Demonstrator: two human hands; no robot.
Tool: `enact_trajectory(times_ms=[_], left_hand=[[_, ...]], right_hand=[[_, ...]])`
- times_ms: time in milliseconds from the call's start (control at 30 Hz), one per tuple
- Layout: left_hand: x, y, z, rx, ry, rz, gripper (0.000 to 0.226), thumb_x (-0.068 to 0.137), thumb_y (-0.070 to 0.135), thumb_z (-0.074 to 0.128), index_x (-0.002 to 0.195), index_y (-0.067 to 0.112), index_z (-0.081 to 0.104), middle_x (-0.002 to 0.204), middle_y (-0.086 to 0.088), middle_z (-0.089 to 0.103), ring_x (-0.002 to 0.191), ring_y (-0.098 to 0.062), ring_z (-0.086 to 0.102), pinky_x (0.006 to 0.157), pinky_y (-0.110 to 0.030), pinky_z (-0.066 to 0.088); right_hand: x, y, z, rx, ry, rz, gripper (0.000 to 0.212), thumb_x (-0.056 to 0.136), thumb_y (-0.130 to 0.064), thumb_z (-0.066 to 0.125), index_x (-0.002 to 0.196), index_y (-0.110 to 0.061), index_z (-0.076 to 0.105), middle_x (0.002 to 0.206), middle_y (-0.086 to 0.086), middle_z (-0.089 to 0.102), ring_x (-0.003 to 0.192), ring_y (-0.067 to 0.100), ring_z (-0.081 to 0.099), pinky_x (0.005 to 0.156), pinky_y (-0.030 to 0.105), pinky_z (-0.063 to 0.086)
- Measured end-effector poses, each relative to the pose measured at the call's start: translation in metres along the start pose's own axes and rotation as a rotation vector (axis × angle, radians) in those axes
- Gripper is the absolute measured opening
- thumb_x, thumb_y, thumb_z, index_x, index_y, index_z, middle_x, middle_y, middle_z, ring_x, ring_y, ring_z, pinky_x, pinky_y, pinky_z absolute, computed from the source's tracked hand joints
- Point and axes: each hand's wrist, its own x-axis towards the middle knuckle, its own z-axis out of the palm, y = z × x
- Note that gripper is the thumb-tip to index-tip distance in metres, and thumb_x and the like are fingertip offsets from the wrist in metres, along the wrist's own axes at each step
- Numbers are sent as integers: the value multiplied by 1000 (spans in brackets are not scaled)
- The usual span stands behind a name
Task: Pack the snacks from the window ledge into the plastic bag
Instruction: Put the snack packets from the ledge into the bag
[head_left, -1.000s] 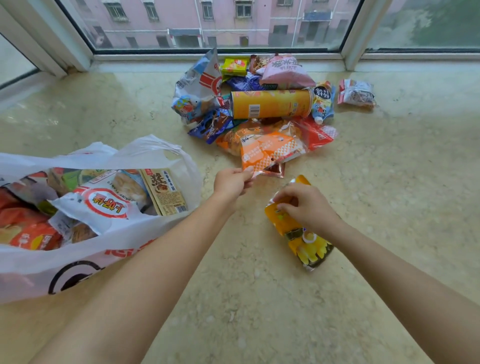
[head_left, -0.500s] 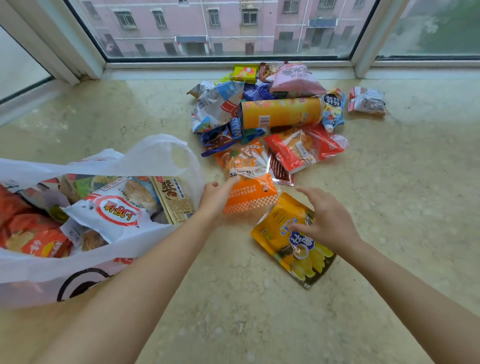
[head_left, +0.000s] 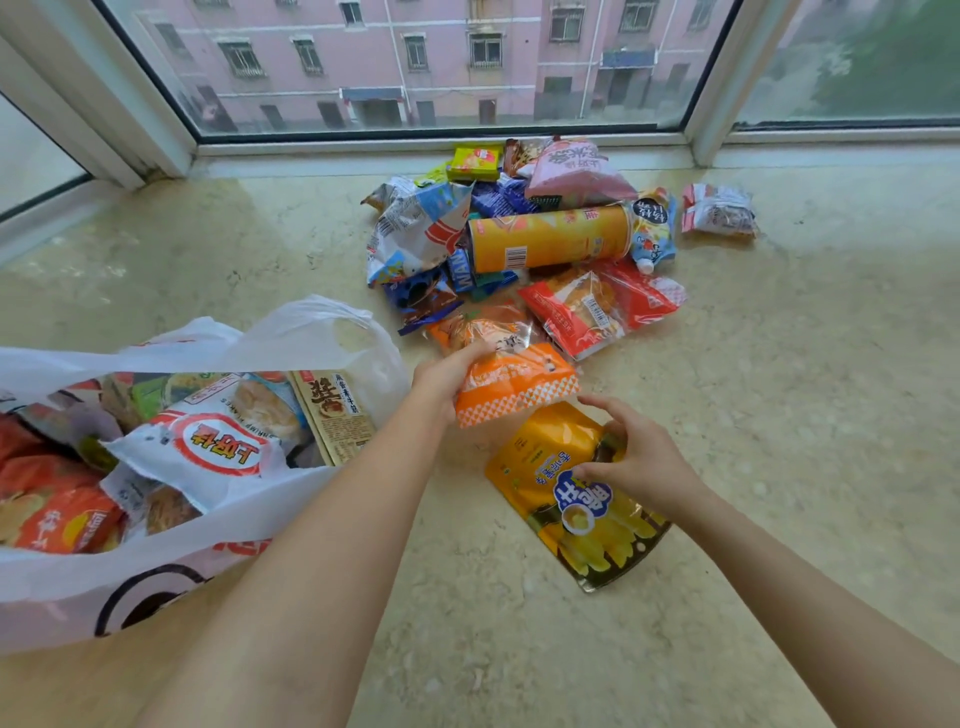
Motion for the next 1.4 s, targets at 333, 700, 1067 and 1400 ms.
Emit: enact_trajectory(times_ms=[333,700,1067,1400], left_hand=[[-29,-13,-18,3,-43,203,98,66,19,86,143,29,27,127,-10,54,91,-27,67,62,-36,57],[-92,-12,-51,55,-202,430,96,61,12,88,130,46,32,119,-7,63,99,-27,68,78,-49,58],[-163,-1,-166,-29,-161,385,102,50,10,92,131,44,39,114,-10,69,89,-30,72,63,-40,57],[-223,15,-280,-49,149,255,91,63,5,82,140,24,37,111,-12,67,74,-25,71,50,-31,56]], right_hand=[[-25,2,-21,170,33,-33,60,73,2,77,117,-35,60,98,6,68,78,11,68,66,30,58],[-61,-36,-66,230,127,-76,56,77,2,73,117,-35,61,99,6,68,73,21,71,59,28,58],[-68,-116,-52,422,91,-197,59,73,-4,78,115,-43,62,109,2,69,101,19,67,75,38,59],[-46,-205,39,569,-186,-193,63,72,-7,77,124,-37,58,106,0,71,92,21,71,71,37,59]])
